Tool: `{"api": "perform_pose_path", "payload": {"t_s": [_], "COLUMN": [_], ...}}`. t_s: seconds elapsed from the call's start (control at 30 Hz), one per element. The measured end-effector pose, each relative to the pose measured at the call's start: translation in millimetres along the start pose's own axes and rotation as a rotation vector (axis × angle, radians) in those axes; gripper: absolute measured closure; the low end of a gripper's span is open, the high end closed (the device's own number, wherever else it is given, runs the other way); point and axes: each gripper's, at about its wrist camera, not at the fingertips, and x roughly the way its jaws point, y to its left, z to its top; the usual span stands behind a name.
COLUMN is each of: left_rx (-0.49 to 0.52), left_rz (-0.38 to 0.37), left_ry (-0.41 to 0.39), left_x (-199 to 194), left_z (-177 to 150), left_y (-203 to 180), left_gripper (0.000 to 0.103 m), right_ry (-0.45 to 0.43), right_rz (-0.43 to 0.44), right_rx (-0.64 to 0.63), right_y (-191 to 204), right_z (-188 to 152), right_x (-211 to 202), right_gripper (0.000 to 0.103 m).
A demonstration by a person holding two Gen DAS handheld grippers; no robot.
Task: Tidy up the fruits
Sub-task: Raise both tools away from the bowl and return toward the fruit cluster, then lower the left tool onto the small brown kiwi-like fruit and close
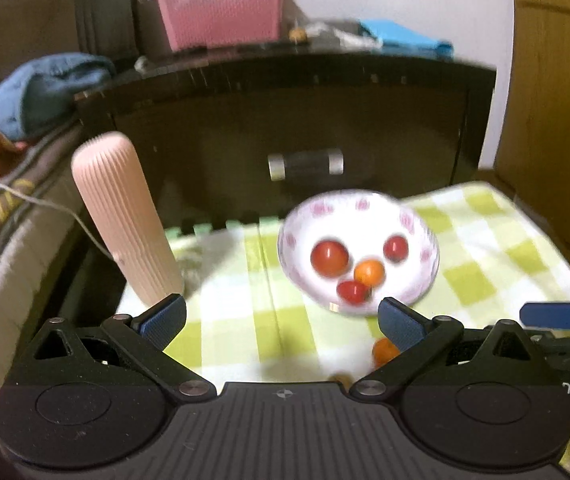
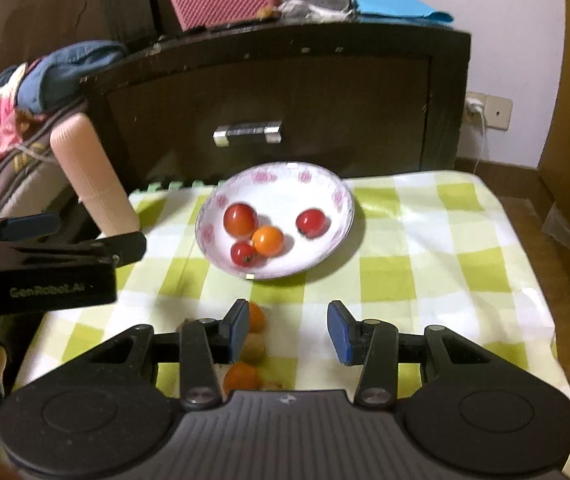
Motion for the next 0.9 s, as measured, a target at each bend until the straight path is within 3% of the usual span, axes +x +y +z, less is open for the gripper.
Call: {"api": "perform_pose_path", "payload": {"t_s": [0.1, 0.37, 0.7, 0.9], "left_rx": [0.028, 0.08, 0.097, 0.147], "left_rz": [0.008, -0.016, -0.067, -0.106], "left_ry": [0.065, 0.139, 0.171, 0.181], "left_x": [11, 25, 35, 35], "left_z": [-8, -18, -22, -27], "left_y": [-2, -6, -5, -13], "left_gripper": [0.0, 0.001, 0.001, 0.005], "right_ry": [0.051, 0.176, 0.273, 0.285], "right_rz": [0.0, -0.004, 0.029, 0.051], "right_rx": [-0.029, -0.068, -0.133, -0.156], "right_y": [3, 2, 3, 5], "right_z": [-7, -27, -41, -41], "right_x": [10, 38, 55, 69], "right_gripper": [0.062, 0.062, 0.062, 0.062]}}
